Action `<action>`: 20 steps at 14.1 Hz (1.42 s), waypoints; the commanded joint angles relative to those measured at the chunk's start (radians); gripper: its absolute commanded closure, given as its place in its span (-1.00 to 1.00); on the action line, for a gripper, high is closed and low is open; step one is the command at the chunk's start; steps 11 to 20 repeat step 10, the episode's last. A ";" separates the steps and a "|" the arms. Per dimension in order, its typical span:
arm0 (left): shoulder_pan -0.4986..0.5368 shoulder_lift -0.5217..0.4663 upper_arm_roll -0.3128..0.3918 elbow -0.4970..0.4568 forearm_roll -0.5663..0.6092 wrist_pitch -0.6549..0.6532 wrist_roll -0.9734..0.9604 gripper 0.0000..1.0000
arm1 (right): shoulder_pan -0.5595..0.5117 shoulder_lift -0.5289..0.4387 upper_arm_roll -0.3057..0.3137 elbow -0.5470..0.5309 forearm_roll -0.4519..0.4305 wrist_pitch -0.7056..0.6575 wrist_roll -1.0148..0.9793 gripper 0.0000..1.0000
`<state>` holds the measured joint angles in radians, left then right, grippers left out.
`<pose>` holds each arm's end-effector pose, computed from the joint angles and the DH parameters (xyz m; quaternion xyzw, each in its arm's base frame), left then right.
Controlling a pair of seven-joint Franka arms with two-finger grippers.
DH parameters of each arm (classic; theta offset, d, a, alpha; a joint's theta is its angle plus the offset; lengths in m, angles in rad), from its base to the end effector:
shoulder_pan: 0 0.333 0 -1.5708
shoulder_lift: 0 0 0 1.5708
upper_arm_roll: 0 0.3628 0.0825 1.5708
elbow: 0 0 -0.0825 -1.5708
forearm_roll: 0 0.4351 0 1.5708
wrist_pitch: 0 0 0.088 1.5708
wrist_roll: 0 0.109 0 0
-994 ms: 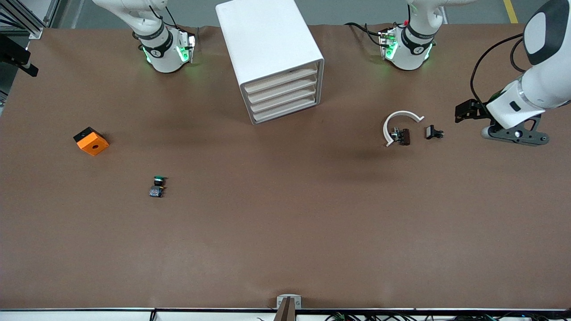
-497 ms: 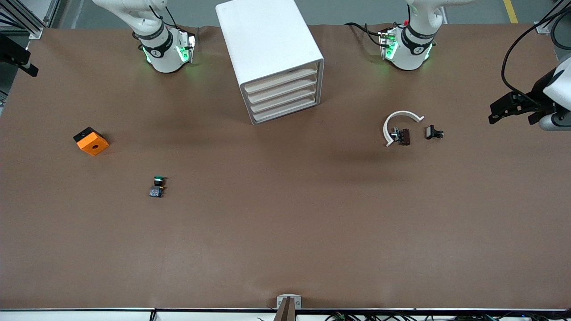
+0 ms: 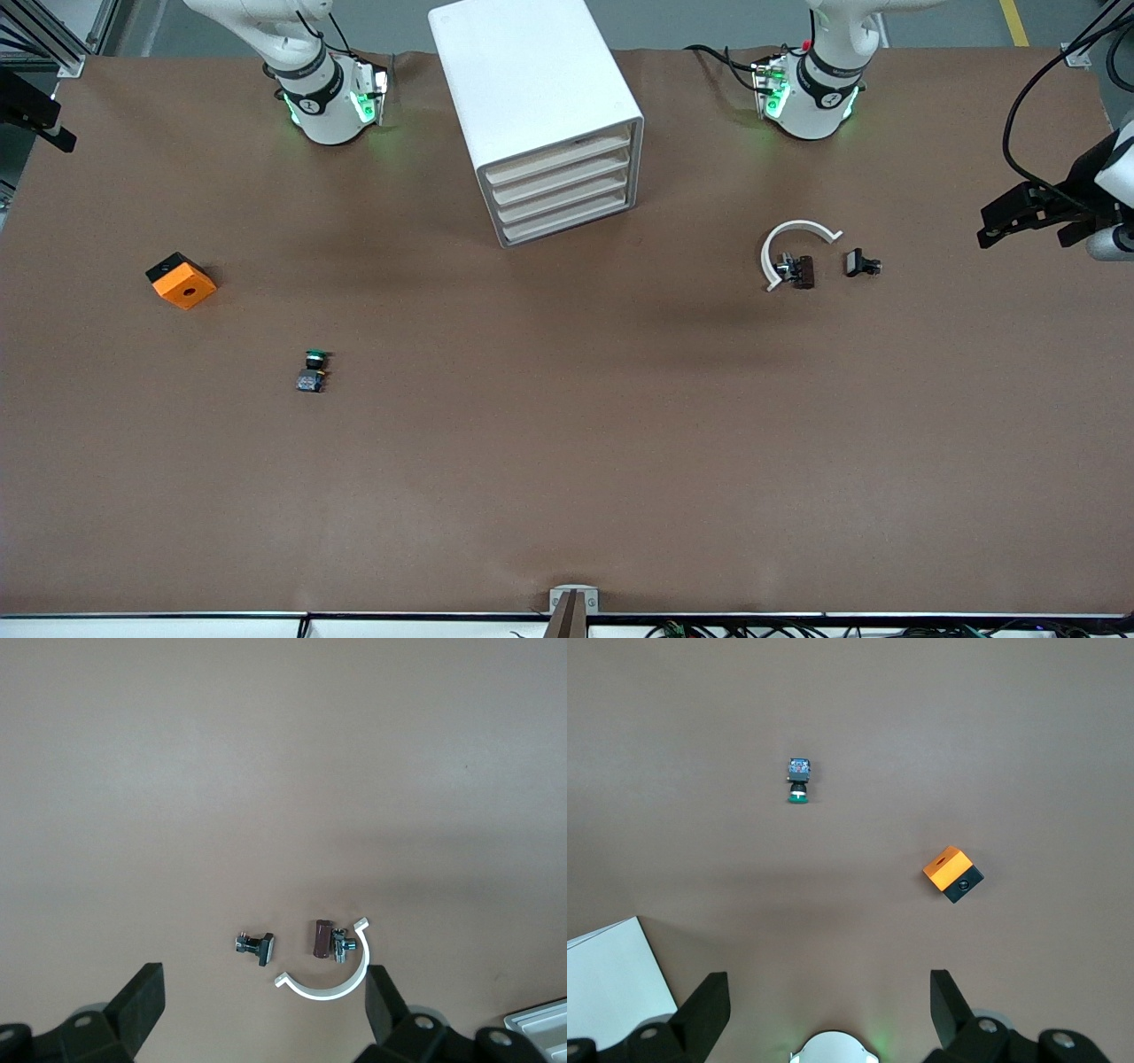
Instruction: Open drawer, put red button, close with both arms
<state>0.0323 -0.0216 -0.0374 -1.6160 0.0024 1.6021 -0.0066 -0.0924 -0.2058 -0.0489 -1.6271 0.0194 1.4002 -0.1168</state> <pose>0.6004 -0.0031 0.6614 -1.0000 -0.0007 -0.0039 0.0016 0.5051 -0.0730 0.7405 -0.9998 0.0101 0.0087 0.0158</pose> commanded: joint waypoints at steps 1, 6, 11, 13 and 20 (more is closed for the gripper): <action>0.004 0.009 -0.004 0.036 0.004 -0.028 -0.004 -1.00 | -0.003 -0.004 0.004 0.003 -0.010 -0.009 0.008 -1.00; -0.002 0.011 -0.018 0.061 0.011 -0.050 -0.013 -1.00 | -0.001 -0.004 0.004 0.003 -0.010 -0.012 0.009 -1.00; -0.003 0.012 -0.016 0.061 0.008 -0.050 -0.015 -1.00 | -0.003 -0.004 0.004 0.003 -0.010 -0.012 0.009 -1.00; -0.003 0.012 -0.016 0.061 0.008 -0.050 -0.015 -1.00 | -0.003 -0.004 0.004 0.003 -0.010 -0.012 0.009 -1.00; -0.003 0.012 -0.016 0.061 0.008 -0.050 -0.015 -1.00 | -0.003 -0.004 0.004 0.003 -0.010 -0.012 0.009 -1.00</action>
